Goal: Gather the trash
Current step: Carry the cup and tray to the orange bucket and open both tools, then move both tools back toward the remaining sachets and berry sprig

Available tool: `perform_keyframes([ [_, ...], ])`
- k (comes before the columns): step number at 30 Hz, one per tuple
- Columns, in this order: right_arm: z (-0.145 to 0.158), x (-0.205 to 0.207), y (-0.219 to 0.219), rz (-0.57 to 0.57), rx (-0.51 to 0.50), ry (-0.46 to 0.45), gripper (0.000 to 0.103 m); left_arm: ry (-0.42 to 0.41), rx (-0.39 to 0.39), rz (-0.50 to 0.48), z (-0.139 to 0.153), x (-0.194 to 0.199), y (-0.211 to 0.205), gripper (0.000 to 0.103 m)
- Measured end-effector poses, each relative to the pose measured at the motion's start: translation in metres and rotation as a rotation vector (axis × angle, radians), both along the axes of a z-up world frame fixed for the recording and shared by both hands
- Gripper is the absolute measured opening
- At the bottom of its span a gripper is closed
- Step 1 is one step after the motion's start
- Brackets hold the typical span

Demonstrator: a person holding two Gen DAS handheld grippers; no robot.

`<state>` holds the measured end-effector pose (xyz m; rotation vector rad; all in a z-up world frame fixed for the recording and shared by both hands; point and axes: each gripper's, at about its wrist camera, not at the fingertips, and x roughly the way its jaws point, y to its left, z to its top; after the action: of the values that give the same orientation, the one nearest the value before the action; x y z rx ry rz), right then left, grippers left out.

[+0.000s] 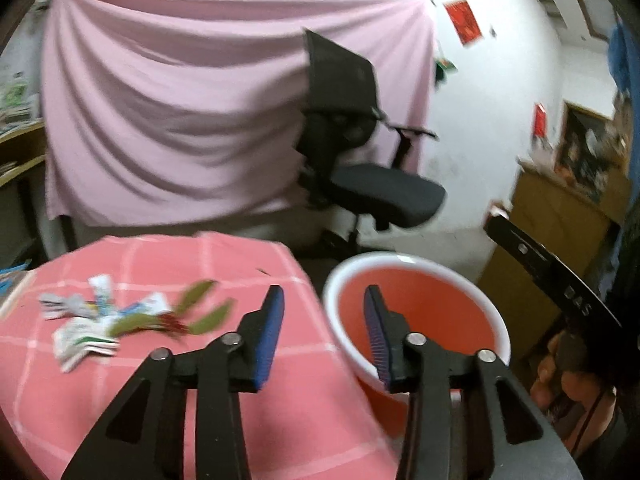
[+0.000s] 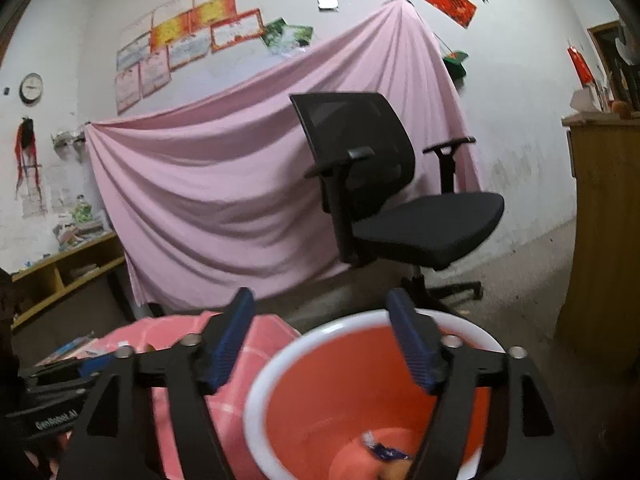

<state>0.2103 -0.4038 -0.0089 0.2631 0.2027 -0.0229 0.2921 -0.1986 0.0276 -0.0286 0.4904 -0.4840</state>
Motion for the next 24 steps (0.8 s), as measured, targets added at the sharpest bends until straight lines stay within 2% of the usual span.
perform_keyframes([
  [3, 0.010, 0.000, 0.015, 0.016, -0.006, -0.046, 0.078, -0.041, -0.022, 0.070, 0.009, -0.006, 0.028, 0.038],
  [5, 0.016, 0.000, 0.028, 0.030, -0.014, -0.086, 0.085, -0.075, -0.036, 0.120, 0.016, -0.010, 0.047, 0.049],
  [9, 0.027, -0.001, 0.056, 0.055, -0.042, -0.152, 0.096, -0.155, -0.053, 0.202, 0.024, -0.022, 0.080, 0.058],
  [10, 0.029, -0.001, 0.064, 0.060, -0.051, -0.168, 0.103, -0.172, -0.054, 0.222, 0.025, -0.027, 0.090, 0.062],
  [14, 0.035, -0.001, 0.091, 0.087, -0.091, -0.221, 0.103, -0.250, -0.075, 0.313, 0.027, -0.042, 0.125, 0.097],
  [17, 0.037, -0.001, 0.112, 0.116, -0.131, -0.252, 0.103, -0.303, -0.097, 0.376, 0.025, -0.051, 0.151, 0.101],
  [24, 0.034, 0.002, 0.148, 0.167, -0.205, -0.271, 0.103, -0.337, -0.087, 0.449, 0.010, -0.057, 0.188, 0.101],
])
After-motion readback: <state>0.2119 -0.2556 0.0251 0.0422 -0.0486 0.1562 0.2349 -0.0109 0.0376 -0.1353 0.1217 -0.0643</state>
